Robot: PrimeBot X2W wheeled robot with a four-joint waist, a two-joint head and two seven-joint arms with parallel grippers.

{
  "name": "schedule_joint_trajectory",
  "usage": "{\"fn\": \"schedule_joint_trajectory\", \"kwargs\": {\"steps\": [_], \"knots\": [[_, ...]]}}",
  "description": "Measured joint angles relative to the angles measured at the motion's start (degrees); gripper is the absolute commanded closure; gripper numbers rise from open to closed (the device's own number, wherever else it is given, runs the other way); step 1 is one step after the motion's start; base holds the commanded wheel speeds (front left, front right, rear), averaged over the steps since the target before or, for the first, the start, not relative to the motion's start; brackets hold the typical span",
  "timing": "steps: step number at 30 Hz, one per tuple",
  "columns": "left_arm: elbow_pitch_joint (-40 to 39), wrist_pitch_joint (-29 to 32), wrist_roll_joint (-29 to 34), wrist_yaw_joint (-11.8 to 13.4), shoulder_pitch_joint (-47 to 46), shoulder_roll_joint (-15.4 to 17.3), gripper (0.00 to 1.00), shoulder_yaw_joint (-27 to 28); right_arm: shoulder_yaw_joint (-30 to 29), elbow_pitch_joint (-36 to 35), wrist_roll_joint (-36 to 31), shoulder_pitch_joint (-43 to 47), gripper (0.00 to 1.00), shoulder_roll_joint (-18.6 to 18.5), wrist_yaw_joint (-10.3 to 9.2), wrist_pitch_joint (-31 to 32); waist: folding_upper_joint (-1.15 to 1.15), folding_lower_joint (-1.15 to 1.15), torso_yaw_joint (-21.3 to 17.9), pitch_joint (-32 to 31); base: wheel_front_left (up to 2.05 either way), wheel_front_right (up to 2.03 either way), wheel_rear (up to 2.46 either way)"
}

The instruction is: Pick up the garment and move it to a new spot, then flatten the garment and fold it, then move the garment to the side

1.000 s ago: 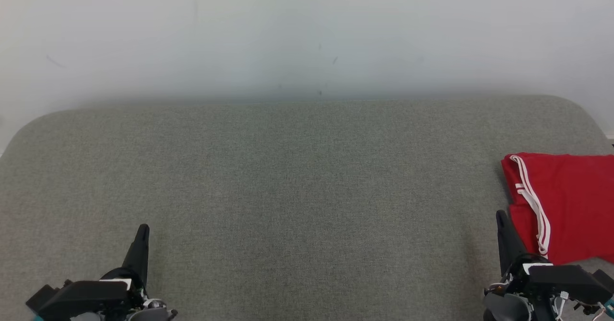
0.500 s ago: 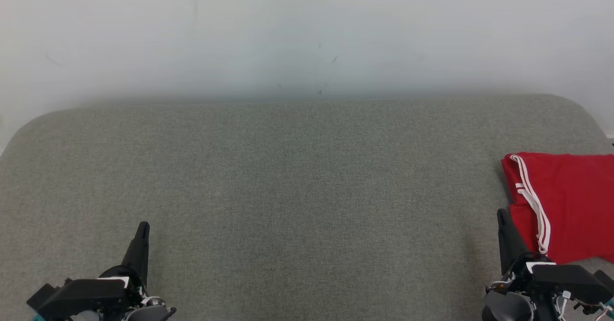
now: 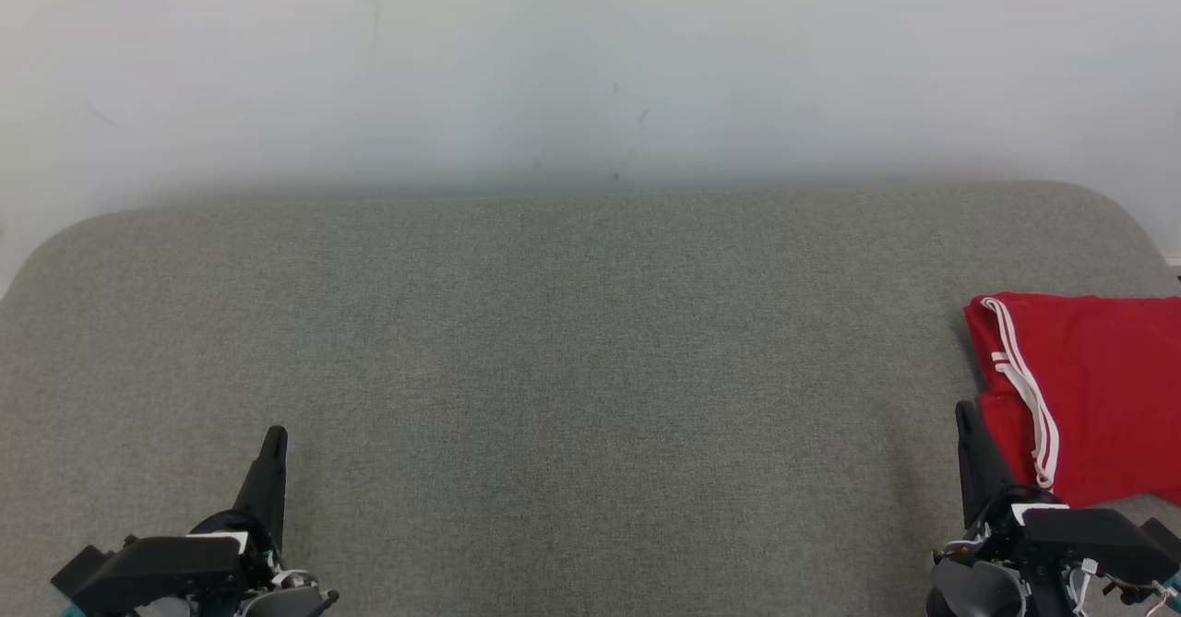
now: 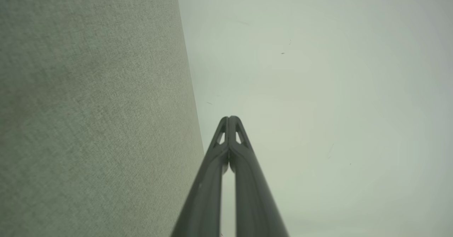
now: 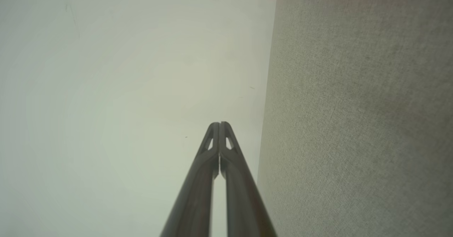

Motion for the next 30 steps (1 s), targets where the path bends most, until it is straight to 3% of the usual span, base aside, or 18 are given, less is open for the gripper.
{"fn": "schedule_joint_trajectory", "kwargs": {"steps": [30], "knots": [[0.0, 0.0, 0.0, 0.0, 0.0, 0.0, 1.0, 0.1, 0.0, 0.0, 0.0, 0.0, 1.0, 0.0, 0.0, 0.0, 0.0, 0.0, 0.0, 0.0, 0.0, 0.0, 0.0]]}}
